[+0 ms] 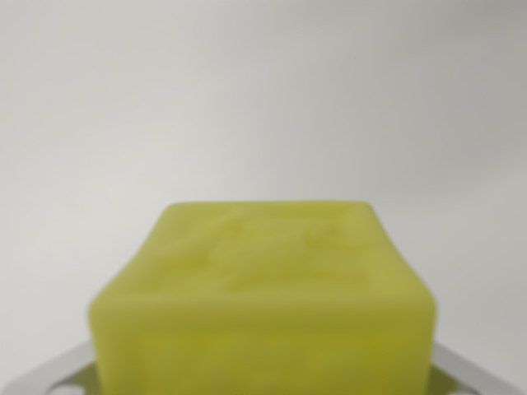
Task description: Pick yellow cube
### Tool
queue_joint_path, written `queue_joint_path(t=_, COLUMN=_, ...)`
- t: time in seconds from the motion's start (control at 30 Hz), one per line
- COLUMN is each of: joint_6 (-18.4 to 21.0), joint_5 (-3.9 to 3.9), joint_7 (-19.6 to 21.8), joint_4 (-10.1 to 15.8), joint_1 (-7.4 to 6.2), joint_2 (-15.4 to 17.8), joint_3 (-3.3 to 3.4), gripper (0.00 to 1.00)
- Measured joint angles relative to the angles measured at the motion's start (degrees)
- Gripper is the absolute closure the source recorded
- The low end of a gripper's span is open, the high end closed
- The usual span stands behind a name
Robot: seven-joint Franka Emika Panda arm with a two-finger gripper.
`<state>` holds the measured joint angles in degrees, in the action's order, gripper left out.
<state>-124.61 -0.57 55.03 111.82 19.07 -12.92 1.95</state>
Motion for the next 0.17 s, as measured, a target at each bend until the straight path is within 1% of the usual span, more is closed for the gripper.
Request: queue_joint_path(t=0.17, joint_6=0.0, joint_5=0.0, joint_7=0.0, joint_4=0.0, joint_1=0.0, joint_2=0.0, joint_3=0.0, gripper=1.0)
